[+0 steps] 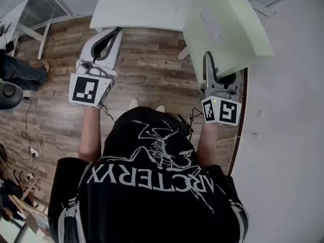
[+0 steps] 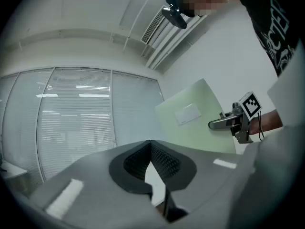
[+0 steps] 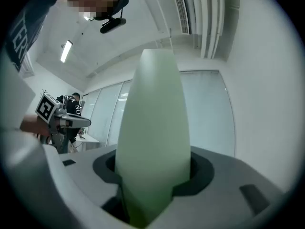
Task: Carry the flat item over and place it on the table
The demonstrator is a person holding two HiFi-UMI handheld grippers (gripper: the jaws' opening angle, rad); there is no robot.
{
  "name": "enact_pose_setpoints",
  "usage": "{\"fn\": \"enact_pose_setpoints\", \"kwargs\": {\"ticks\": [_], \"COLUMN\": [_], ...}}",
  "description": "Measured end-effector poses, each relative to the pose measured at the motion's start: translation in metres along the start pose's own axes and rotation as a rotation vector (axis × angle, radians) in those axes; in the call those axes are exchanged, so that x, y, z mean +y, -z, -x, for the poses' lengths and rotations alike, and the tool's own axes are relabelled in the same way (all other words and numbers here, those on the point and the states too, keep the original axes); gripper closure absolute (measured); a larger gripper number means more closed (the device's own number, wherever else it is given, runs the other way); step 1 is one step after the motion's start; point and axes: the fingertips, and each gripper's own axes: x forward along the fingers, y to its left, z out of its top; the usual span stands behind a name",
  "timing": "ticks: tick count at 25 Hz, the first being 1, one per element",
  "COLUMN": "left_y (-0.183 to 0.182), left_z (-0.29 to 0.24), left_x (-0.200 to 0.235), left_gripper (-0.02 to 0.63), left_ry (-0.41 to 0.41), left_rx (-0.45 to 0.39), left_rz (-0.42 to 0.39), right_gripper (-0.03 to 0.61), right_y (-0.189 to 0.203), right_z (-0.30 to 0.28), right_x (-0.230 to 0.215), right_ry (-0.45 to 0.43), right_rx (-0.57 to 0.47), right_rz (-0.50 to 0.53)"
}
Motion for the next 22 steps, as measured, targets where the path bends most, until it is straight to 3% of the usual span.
{"fn": "enact_pose_setpoints", "kwargs": {"ticks": [14, 22], "left_y": [-0.001, 0.0], "left_z": [-0.008, -0.031], "left_x": [-0.006, -0.028], "left_gripper": [0.606, 0.606], "left_ry": [-0.007, -0.036], "left_rx": [0.011, 0.022], "left_rz": [-0.009, -0.005], "right_gripper": [0.327, 0.327], "right_y": [0.003, 0.011], "right_z": [0.0, -0.004], "right_x": [-0.009, -0.036], "right_ry": [-0.009, -0.036], "right_rx": [-0.001, -0.013], "right_rz": [-0.018, -0.026]}}
